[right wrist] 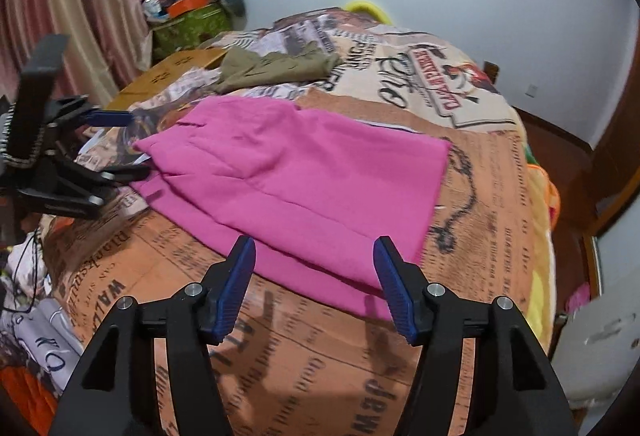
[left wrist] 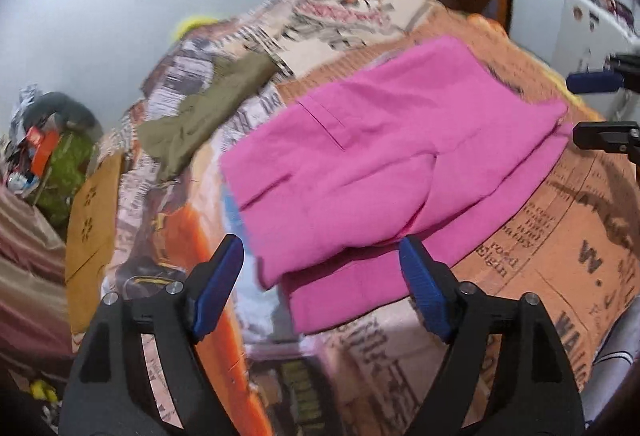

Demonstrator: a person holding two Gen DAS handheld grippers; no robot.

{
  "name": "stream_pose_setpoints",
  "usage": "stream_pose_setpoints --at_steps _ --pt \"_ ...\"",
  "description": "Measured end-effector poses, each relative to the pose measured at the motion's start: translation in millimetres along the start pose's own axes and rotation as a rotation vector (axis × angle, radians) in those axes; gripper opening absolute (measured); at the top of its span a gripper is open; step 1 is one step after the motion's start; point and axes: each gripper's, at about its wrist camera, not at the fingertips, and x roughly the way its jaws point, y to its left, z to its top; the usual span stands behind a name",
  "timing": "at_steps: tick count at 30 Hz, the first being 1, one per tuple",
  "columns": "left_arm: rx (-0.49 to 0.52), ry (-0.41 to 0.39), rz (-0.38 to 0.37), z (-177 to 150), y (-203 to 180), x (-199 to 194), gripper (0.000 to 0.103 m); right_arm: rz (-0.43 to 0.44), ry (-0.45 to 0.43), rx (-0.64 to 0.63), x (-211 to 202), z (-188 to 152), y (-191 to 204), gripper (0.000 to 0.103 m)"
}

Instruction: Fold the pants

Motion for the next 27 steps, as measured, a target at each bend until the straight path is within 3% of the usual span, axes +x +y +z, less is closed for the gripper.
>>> stream_pose_setpoints --at_steps 10,16,20,23,25,27 --pt "0.164 0.005 -0.004 19.1 -32.7 18.6 0.080 0.053 0.064 -0.022 32.2 0.9 16.0 0.057" --pt "0.078 0.006 -0.105 38.2 -22.9 22.5 0.078 0.092 0.076 -0.023 46.4 8.1 19.9 0.057" --pt "0.014 0.005 -0.164 45.8 -12.7 22.7 0.061 0.145 0.103 0.010 60.8 11.1 20.0 0.057" --pt "-0.007 0.002 -0.176 44.6 -12.1 22.8 0.060 0.135 0.095 0.033 67.2 15.2 17.7 0.057" --pt "-0.009 0.006 -0.184 42.9 -13.3 24.3 0.060 0.103 0.073 0.061 68.2 18.5 12.2 0.047" --pt "-0.008 0.011 -0.185 38.5 -16.1 25.3 0.060 0.086 0.069 0.073 69.7 21.9 7.7 0.025"
